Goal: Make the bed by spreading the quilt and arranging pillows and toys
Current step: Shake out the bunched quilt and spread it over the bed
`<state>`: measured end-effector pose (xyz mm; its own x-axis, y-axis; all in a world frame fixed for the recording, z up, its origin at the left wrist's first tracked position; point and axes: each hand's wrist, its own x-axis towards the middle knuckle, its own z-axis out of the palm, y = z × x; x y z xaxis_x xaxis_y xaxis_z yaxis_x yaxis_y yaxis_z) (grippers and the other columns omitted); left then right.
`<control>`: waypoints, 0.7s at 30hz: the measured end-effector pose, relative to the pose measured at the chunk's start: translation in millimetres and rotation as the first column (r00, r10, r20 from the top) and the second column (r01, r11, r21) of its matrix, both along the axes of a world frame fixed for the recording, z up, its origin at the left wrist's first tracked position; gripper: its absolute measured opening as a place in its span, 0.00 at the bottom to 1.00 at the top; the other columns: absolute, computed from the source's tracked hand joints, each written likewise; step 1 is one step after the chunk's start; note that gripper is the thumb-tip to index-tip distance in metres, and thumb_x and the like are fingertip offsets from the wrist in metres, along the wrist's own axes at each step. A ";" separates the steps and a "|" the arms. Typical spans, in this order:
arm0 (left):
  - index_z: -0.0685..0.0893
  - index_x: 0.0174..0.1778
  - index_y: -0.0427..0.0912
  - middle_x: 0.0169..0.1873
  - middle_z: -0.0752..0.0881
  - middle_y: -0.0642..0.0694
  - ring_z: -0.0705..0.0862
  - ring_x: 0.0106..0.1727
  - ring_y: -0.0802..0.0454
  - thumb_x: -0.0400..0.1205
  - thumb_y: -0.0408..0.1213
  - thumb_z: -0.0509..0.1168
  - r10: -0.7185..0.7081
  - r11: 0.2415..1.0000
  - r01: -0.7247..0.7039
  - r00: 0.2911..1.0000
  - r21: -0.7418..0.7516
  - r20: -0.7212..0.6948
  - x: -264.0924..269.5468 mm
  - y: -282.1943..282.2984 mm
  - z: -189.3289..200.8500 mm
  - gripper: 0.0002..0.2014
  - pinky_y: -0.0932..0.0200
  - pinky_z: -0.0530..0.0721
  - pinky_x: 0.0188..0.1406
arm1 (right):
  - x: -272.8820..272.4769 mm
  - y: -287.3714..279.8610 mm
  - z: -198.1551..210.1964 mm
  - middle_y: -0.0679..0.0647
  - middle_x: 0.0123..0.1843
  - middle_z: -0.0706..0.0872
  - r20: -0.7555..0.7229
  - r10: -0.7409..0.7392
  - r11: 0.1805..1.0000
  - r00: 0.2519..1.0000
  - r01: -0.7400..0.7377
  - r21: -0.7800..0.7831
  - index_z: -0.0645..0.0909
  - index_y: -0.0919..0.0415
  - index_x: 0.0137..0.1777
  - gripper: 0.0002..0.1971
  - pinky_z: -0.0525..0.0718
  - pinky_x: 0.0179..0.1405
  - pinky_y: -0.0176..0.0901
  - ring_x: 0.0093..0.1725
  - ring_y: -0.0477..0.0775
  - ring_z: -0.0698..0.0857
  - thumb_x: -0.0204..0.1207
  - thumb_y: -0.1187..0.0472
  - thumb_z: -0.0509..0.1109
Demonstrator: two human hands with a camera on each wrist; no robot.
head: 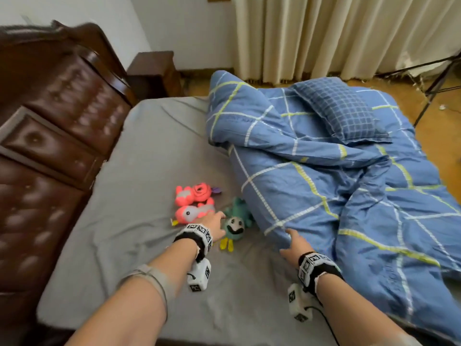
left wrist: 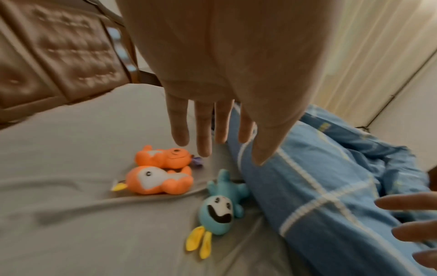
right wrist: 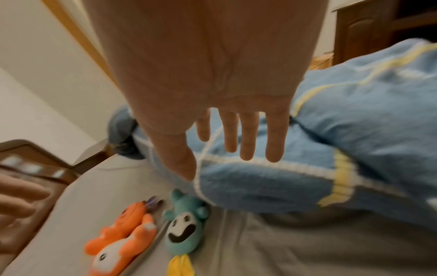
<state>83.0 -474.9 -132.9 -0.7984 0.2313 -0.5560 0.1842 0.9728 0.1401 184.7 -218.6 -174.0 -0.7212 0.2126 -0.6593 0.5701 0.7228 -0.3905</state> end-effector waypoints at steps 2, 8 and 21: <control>0.65 0.78 0.54 0.74 0.72 0.44 0.78 0.70 0.39 0.73 0.49 0.69 0.064 0.996 -0.064 0.998 -0.054 -0.008 1.6 -38.5 -2.9 0.36 0.45 0.78 0.64 | -17.8 -31.7 -4.1 0.65 0.74 0.77 0.003 0.079 0.996 0.997 -0.078 -0.036 0.62 0.53 0.82 0.40 0.77 0.70 0.47 0.73 0.63 0.78 0.72 0.55 0.76; 0.56 0.81 0.59 0.80 0.55 0.45 0.68 0.76 0.38 0.62 0.53 0.79 0.161 0.977 -0.169 0.985 -0.134 -0.068 -24.9 -111.2 -35.8 0.53 0.40 0.77 0.69 | -60.0 -109.1 -40.6 0.65 0.78 0.69 0.091 0.122 0.987 0.988 -0.111 -0.116 0.54 0.47 0.85 0.52 0.74 0.74 0.50 0.76 0.65 0.73 0.66 0.46 0.81; 0.35 0.85 0.51 0.82 0.29 0.36 0.32 0.83 0.30 0.63 0.56 0.80 0.055 0.989 -0.062 0.997 -0.133 -0.056 -201.5 -163.4 -258.2 0.67 0.38 0.46 0.84 | -171.8 -204.3 -274.7 0.71 0.80 0.65 0.100 -0.170 0.986 0.980 0.169 0.019 0.51 0.44 0.87 0.40 0.73 0.70 0.48 0.75 0.70 0.73 0.80 0.52 0.69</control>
